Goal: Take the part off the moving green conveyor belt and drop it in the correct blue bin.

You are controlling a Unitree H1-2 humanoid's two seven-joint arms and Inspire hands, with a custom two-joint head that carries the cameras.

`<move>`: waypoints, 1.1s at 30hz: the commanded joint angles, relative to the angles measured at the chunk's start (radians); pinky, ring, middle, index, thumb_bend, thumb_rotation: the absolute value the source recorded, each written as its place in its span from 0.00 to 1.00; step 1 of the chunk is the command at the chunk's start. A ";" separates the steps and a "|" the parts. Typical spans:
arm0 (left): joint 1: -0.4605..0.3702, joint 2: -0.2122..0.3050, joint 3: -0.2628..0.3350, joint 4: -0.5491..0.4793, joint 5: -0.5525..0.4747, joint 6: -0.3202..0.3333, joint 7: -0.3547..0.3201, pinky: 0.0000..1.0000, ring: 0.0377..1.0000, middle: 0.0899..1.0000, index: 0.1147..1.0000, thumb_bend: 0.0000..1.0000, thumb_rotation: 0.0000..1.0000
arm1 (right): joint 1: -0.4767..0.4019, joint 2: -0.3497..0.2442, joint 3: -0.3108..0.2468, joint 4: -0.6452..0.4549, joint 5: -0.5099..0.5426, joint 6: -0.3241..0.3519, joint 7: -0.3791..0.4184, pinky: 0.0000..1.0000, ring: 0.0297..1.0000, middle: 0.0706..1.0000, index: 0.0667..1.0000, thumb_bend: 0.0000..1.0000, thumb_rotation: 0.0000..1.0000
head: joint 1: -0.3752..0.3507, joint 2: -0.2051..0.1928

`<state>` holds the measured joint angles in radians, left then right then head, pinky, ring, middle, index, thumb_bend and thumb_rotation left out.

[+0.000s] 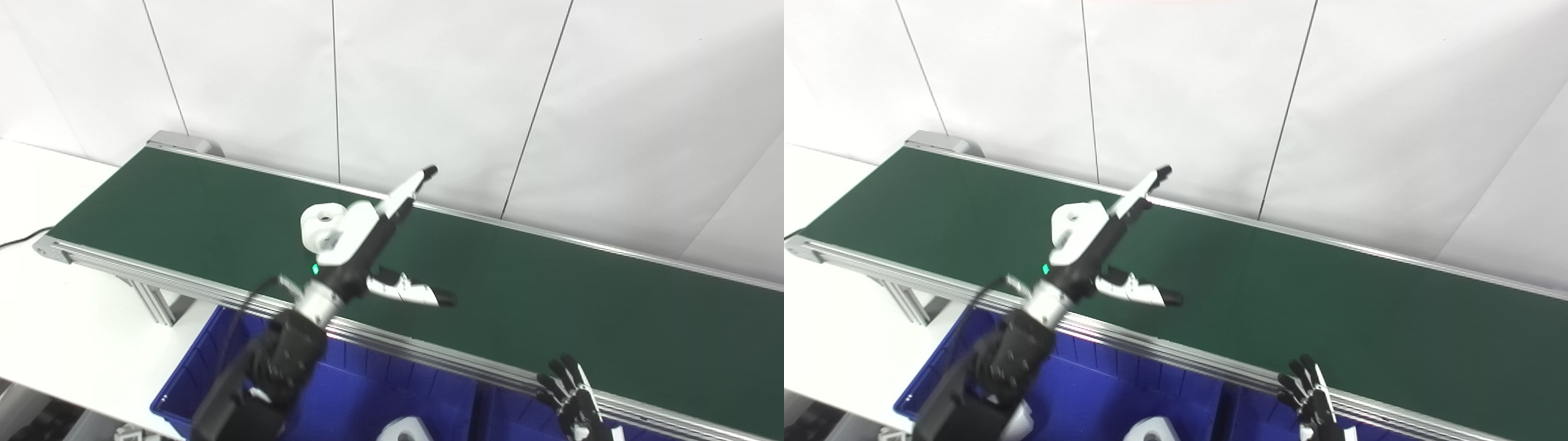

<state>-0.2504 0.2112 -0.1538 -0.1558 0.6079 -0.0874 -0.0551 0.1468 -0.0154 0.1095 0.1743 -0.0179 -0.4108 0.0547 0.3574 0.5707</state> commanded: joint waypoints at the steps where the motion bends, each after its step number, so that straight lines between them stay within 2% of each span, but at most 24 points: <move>1: -0.074 0.039 0.004 -0.013 0.042 0.005 -0.011 0.77 0.94 0.95 0.97 0.85 0.61 | -0.015 0.007 0.003 -0.013 -0.003 -0.059 -0.004 0.78 0.84 0.90 0.95 0.83 1.00 | 0.000 0.001; 2: -0.094 0.062 -0.001 -0.008 0.068 0.013 -0.024 0.76 0.93 0.95 0.97 0.88 0.65 | -0.015 0.007 0.003 -0.012 -0.007 -0.059 -0.006 0.78 0.84 0.90 0.94 0.82 0.99 | 0.000 0.000; 6: -0.171 0.138 -0.020 0.039 0.159 0.023 -0.057 0.72 0.91 0.93 0.95 0.94 0.69 | -0.019 0.004 0.009 -0.003 -0.023 -0.058 -0.013 0.78 0.84 0.90 0.95 0.81 0.99 | 0.002 -0.005; 14: -0.265 0.209 -0.056 0.183 0.256 0.022 -0.073 0.76 0.89 0.90 0.90 0.96 0.57 | -0.021 0.011 0.017 0.007 -0.007 -0.058 -0.005 0.79 0.85 0.91 0.94 0.81 0.95 | -0.012 -0.012; 20: -0.302 0.226 -0.101 0.262 0.308 0.031 -0.092 0.79 0.89 0.90 0.90 0.97 0.56 | -0.013 0.019 0.019 -0.003 0.008 -0.058 0.002 0.80 0.85 0.92 0.94 0.79 0.93 | -0.019 -0.011; 25: -0.325 0.223 -0.139 0.337 0.333 0.033 -0.093 0.78 0.89 0.90 0.90 0.96 0.54 | -0.007 0.020 0.024 -0.012 0.014 -0.059 0.011 0.81 0.85 0.92 0.95 0.78 0.91 | -0.028 -0.011; 33: -0.366 0.178 -0.215 0.492 0.376 0.066 -0.085 0.78 0.88 0.90 0.91 0.96 0.57 | 0.006 0.025 0.031 -0.031 0.003 -0.058 0.008 0.80 0.85 0.92 0.95 0.78 0.91 | -0.041 -0.008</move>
<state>-0.5566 0.3925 -0.3684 0.3396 0.9738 -0.0433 -0.1663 0.1558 0.0009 0.1348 0.1726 -0.0126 -0.4109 0.0598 0.3160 0.5630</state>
